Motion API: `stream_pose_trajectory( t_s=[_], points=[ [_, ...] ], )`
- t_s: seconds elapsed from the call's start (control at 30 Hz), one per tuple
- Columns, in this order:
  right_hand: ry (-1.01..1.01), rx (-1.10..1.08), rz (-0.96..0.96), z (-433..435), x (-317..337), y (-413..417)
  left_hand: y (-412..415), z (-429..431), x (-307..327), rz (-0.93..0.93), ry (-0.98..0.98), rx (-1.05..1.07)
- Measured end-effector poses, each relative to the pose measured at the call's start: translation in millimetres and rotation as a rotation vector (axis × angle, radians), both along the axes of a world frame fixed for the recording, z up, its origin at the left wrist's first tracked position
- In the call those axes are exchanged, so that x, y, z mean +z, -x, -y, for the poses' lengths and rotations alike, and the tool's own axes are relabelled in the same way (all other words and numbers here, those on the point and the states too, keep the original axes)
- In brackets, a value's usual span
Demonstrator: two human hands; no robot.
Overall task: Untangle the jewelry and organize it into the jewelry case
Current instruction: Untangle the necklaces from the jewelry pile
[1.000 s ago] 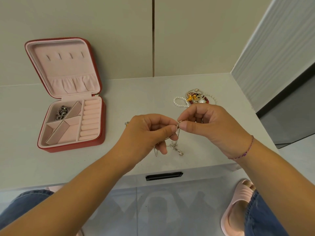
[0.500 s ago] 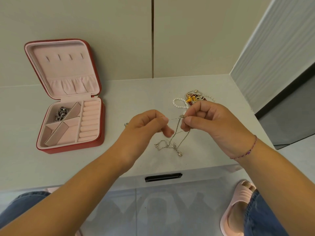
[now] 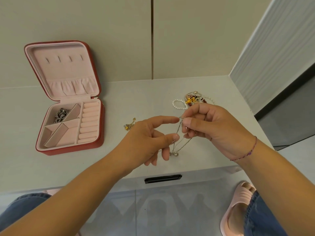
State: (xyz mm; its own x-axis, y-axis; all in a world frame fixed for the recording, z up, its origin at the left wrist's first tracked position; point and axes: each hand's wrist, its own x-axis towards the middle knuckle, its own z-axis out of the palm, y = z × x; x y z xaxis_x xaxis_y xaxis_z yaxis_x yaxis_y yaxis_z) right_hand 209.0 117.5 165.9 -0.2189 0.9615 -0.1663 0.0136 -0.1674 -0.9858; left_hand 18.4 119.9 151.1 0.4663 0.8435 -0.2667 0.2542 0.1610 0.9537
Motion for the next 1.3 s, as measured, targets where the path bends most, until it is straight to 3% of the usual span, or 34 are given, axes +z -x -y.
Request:
stream_pose_trajectory(
  t_s=[0.23,0.47,0.93,1.3],
  points=[
    [0.002,0.016,-0.026,-0.4,-0.3,-0.7,-0.5,0.3,2.8,0.016,-0.003,0.002],
    [0.052,-0.058,-0.25,-6.3,4.7,-11.7,4.3,-4.7,0.0,0.0,-0.054,0.072],
    [0.017,-0.235,-0.184,-11.1,15.8,-36.9,16.7,-7.3,-16.6,-0.088,0.016,0.172],
    [0.037,-0.184,-0.234,-10.6,10.5,-30.6,17.4,-8.1,-20.8,-0.103,0.02,0.073]
  ],
)
